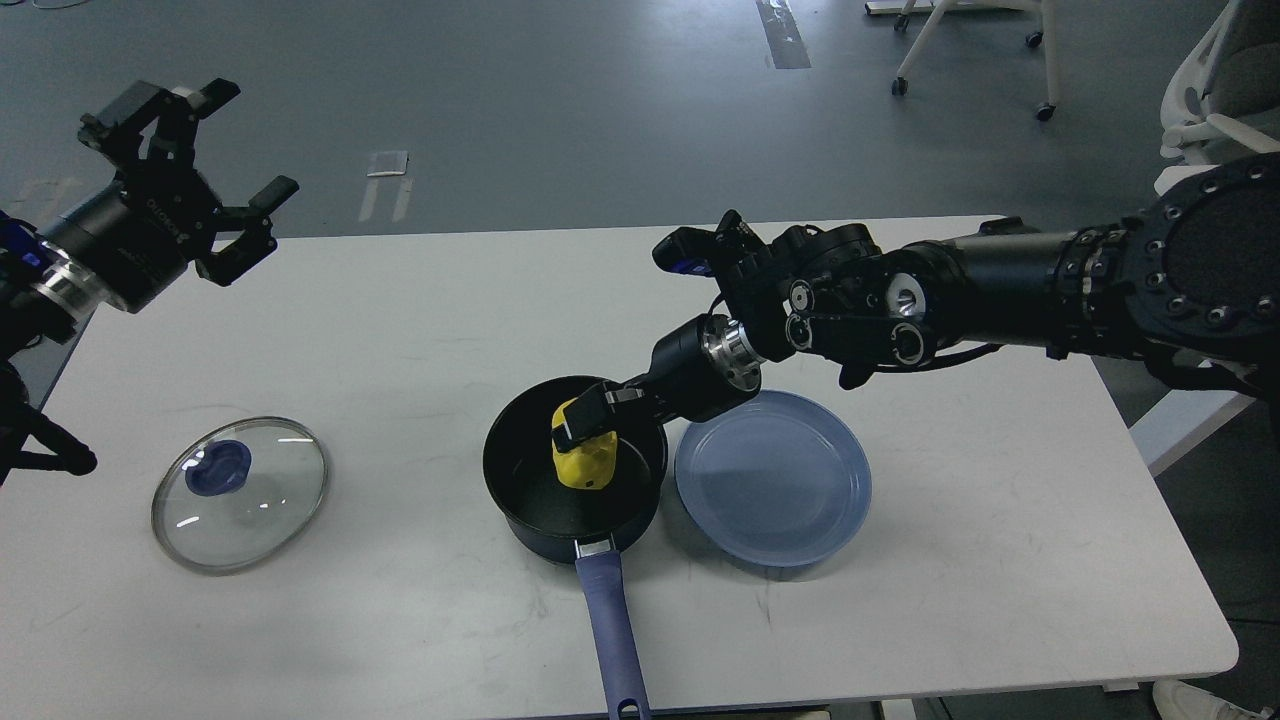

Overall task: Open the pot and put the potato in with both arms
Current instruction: 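Lower the potato into the saucepan and release it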

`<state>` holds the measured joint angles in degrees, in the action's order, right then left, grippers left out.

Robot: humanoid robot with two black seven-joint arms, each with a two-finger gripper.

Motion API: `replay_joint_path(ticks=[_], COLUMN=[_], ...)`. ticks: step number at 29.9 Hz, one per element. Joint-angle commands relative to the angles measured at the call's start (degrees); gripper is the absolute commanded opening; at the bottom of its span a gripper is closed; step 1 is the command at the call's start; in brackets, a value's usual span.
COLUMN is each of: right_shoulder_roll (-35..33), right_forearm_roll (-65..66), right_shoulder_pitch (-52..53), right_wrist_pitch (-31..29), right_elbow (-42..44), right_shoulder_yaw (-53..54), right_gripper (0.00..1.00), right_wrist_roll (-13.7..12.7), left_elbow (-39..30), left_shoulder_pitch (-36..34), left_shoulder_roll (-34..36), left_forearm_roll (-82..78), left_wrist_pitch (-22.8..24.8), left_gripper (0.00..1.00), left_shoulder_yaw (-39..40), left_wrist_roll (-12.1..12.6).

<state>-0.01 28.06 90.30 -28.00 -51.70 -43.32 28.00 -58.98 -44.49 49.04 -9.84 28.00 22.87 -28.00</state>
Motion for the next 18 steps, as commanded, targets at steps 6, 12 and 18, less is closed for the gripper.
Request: replay_joint_path(ticks=[6, 12, 18], right_shoulder_roll=[0.0, 0.0, -6.9], right_forearm_roll=[0.0, -0.4, -2.0], right_shoulder_pitch=[0.0, 0.0, 0.8], right_wrist_pitch=[0.0, 0.0, 0.0], right_elbow=[0.9, 0.8, 0.8], right_shoulder_yaw=[-0.4, -0.1, 5.4], right_gripper=[0.90, 0.96, 0.96], right_wrist_roll=[0.0, 0.0, 0.0], left_elbow=[0.0, 0.0, 0.0], left_shoulder_pitch=[0.0, 0.0, 0.0], left_shoulder_roll=[0.1, 0.1, 0.1], left_forearm_roll=[0.0, 0.0, 0.0], left_wrist_pitch=[0.0, 0.0, 0.0], left_gripper=[0.98, 0.98, 0.98], left_shoulder_yaw=[0.1, 0.1, 0.1], left_wrist_roll=[0.0, 0.0, 0.0])
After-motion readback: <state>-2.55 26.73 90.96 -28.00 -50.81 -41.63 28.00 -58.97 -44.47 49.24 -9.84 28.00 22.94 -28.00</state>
